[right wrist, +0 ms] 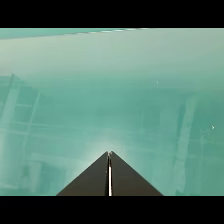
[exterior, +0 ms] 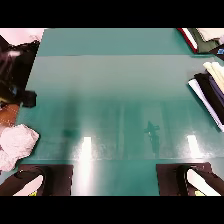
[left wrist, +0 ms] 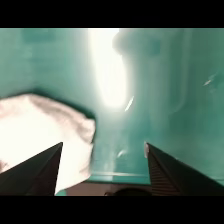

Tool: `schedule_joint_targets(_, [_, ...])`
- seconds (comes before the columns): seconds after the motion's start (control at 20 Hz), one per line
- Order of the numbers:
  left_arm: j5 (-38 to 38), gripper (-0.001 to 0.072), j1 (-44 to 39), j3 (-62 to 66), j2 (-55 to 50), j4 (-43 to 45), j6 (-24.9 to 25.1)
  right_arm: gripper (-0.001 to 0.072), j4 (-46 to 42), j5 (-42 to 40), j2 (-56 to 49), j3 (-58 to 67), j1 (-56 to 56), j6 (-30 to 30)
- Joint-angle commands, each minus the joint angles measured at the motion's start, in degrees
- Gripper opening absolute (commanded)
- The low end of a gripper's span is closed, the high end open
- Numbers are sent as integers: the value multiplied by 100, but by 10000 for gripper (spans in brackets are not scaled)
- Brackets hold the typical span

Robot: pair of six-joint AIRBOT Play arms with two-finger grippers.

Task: Fold the shirts.

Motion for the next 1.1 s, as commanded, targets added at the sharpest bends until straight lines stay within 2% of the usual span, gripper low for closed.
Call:
schedule_joint_targets(0.0, [107,630,4,-1375,367,737,-317,17,0,-22,2,-2,4,-138])
schedule_joint_targets(0.2, [490,631,4,-2830,566,1182,-627,17,4,-15,2,-2,4,-155])
schedule_joint_targets(0.45, [1305,630,4,-3729,562,1447,-1167,17,7,35,4,-2,4,-155])
schedule_joint_targets(0.8, [1753,598,4,-4076,562,1495,-1191,17,9,144,4,-2,4,-155])
schedule_joint_targets(0.85, [1797,512,4,-4074,562,1495,-1191,17,9,146,4,-2,4,-155])
schedule_joint_targets(0.9, [1808,162,4,-4074,562,1493,-1189,17,11,146,4,-2,4,-153])
schedule_joint_targets(0.95, [1816,45,2,-4074,562,1493,-1189,17,9,146,4,-2,4,-153])
schedule_joint_targets(1.05, [1803,25,2,-4048,562,1488,-1189,17,9,149,4,-2,4,-155])
